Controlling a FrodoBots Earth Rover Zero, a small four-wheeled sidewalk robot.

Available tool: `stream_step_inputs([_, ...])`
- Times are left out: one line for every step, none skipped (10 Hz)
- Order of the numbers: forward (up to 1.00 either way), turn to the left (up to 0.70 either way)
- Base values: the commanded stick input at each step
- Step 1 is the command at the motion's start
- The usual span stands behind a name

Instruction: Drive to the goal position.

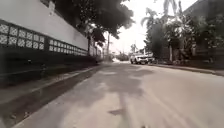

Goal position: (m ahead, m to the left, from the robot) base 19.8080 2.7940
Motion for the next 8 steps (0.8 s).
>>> stream_step_inputs([0.85,-0.31])
stream_step_inputs([0.85,-0.15])
stream_step_inputs([0.85,0.10])
stream_step_inputs([0.85,0.02])
stream_step_inputs([0.85,0.01])
stream_step_inputs([0.85,-0.02])
stream_step_inputs([0.85,-0.21])
stream_step_inputs([0.85,-0.32])
